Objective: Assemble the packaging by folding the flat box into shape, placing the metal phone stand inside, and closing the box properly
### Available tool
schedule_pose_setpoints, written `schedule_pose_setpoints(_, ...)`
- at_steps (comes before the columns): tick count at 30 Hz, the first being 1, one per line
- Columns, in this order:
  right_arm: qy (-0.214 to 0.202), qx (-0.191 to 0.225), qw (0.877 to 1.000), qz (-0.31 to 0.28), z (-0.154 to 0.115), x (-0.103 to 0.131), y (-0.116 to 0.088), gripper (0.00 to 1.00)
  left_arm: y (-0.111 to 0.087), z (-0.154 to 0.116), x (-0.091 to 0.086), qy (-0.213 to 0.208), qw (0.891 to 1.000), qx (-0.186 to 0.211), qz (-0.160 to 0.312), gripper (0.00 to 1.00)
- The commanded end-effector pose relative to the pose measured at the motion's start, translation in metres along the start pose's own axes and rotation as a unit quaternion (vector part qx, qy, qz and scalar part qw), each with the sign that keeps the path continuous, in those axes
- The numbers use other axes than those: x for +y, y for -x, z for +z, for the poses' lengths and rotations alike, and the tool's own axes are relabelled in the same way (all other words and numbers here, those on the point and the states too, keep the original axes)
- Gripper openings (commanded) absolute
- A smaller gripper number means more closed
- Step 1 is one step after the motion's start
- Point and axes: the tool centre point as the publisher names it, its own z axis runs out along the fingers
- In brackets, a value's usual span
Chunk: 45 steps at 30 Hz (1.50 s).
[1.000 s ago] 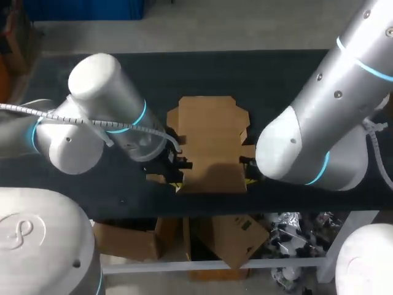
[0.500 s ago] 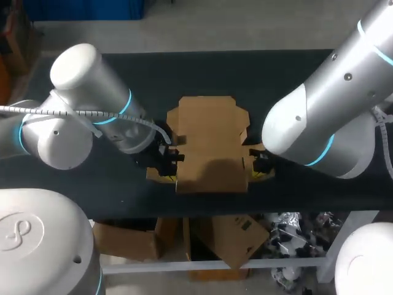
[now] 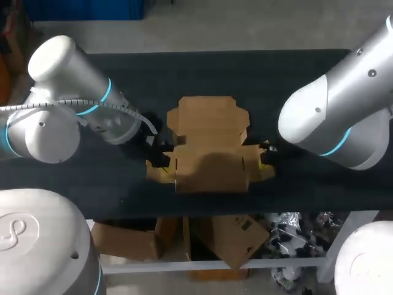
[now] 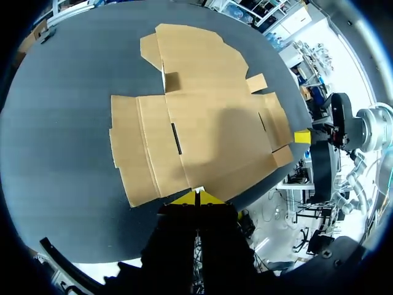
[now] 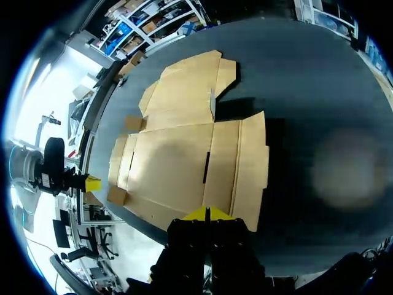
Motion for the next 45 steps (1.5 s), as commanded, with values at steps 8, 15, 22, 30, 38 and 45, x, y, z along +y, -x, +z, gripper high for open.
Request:
schedule_pose_setpoints(8, 0.005, 0.200, 0.980, -0.009, -0.005, 0.027, 0.016, 0.00, 0.015, -0.014, -0.023, 0.000, 0.999, 0.031, 0.006, 0.00)
schedule_pose_setpoints(15, 0.007, 0.212, 0.977, -0.010, -0.003, 0.050, 0.023, 0.00, 0.027, -0.020, -0.039, -0.002, 0.998, 0.056, 0.011, 0.00)
schedule_pose_setpoints(22, 0.015, 0.228, 0.974, 0.001, -0.001, 0.069, 0.036, 0.00, 0.037, -0.016, -0.058, 0.001, 0.997, 0.073, 0.016, 0.00)
schedule_pose_setpoints(30, 0.026, 0.247, 0.969, 0.011, 0.004, 0.095, 0.049, 0.00, 0.045, -0.014, -0.081, 0.004, 0.995, 0.093, 0.022, 0.00)
schedule_pose_setpoints(38, 0.029, 0.258, 0.966, 0.014, 0.011, 0.118, 0.053, 0.00, 0.052, -0.016, -0.099, 0.000, 0.995, 0.101, 0.022, 0.00)
schedule_pose_setpoints(45, 0.034, 0.270, 0.962, 0.013, 0.018, 0.135, 0.051, 0.27, 0.057, -0.022, -0.109, -0.002, 0.993, 0.112, 0.032, 0.47)
